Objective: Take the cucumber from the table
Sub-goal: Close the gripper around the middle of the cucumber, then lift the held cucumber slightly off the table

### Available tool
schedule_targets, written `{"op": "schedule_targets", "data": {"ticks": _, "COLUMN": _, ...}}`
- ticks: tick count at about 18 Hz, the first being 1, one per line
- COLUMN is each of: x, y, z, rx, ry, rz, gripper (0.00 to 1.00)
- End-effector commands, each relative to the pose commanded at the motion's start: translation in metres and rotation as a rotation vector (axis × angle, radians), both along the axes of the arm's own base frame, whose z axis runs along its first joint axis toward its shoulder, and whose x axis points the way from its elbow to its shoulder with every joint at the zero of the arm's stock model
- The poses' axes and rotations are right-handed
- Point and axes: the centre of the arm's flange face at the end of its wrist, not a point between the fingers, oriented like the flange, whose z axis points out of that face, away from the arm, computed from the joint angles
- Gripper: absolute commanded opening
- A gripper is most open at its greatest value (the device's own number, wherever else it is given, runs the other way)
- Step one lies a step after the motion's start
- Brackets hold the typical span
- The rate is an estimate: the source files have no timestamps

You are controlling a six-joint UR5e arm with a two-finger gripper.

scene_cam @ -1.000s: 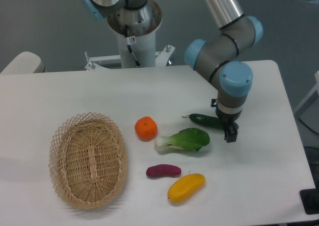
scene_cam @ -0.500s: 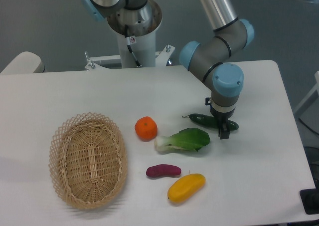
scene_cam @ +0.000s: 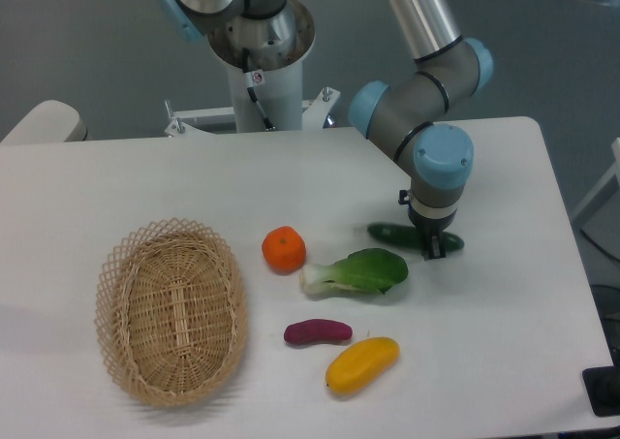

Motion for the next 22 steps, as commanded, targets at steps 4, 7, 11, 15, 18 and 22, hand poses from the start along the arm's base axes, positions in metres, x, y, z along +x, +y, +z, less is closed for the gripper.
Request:
{"op": "schedule_targets", "data": {"ticks": 4, "x": -0.01, "y": 0.001, "z": 0.013, "rx": -0.002, "ry": 0.024, "rz": -0.015, "gripper": 0.33}}
{"op": "schedule_targets", "data": {"ticks": 7, "x": -0.017, "y": 0.002, "z": 0.037, "rx": -0.024, "ry": 0.052, "rz": -0.02, "gripper": 0.33}}
{"op": "schedule_targets", "data": {"ticks": 11, "x": -0.023, "y": 0.022, "z": 0.105, "rx": -0.013, "ry": 0.033, "rz": -0.026, "gripper": 0.33}}
{"op": "schedule_targets", "data": {"ticks": 15, "x": -0.015, "y": 0.057, "z": 0.156, "rx": 0.09, "ry": 0.029, "rz": -0.003, "gripper": 0.33}}
{"op": "schedule_targets", "data": {"ticks": 18, "x": 0.001, "y": 0.081, "z": 0.169, "rx": 0.18, "ry": 0.007, "rz": 0.086, "gripper": 0.33}}
{"op": "schedule_targets", "data": {"ticks": 22, "x": 0.045, "y": 0.131, "z": 0.173, "rx": 0.211, "ry": 0.004, "rz": 0.198, "gripper": 0.31}}
